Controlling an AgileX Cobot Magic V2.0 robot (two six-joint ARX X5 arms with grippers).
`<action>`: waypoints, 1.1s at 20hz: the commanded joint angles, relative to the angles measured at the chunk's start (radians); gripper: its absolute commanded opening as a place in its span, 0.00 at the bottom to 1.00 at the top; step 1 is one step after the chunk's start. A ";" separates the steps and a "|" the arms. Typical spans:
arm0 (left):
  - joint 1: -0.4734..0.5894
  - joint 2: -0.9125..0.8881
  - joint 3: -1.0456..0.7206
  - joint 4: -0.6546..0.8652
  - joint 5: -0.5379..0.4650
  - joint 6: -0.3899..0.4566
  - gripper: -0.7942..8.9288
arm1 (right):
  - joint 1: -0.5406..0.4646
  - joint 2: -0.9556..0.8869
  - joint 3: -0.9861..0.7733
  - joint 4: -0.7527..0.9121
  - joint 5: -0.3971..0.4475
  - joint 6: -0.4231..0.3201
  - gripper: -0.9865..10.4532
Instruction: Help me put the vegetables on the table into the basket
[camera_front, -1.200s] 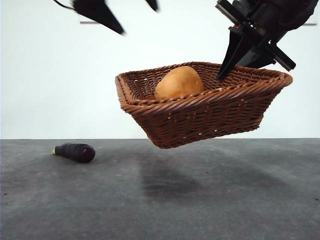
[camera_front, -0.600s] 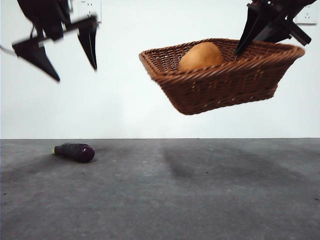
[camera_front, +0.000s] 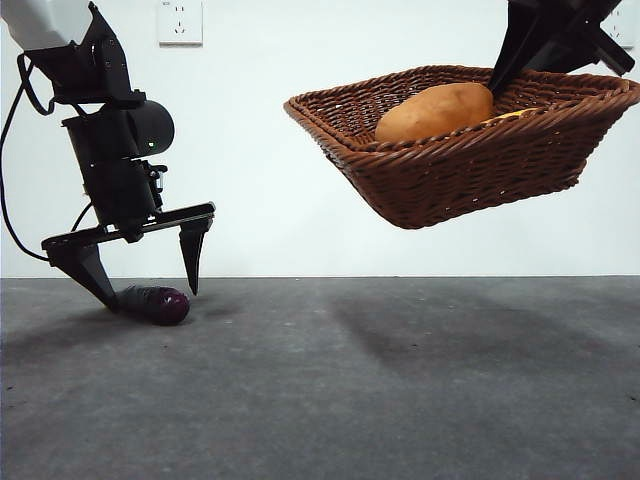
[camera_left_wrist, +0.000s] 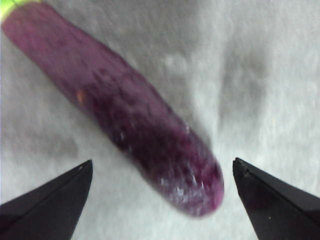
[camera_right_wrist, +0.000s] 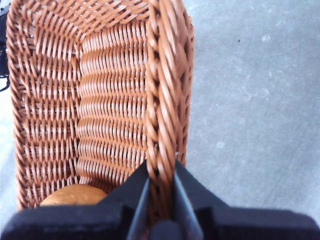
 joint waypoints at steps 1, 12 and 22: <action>0.002 0.017 -0.004 0.029 -0.009 -0.037 0.57 | 0.000 -0.004 0.008 0.010 -0.018 -0.013 0.08; 0.001 0.053 -0.004 0.027 -0.001 -0.068 0.23 | 0.000 -0.004 0.008 -0.003 -0.018 -0.034 0.08; 0.019 -0.160 -0.004 -0.016 0.038 0.265 0.07 | 0.000 -0.003 -0.061 0.027 -0.001 0.019 0.08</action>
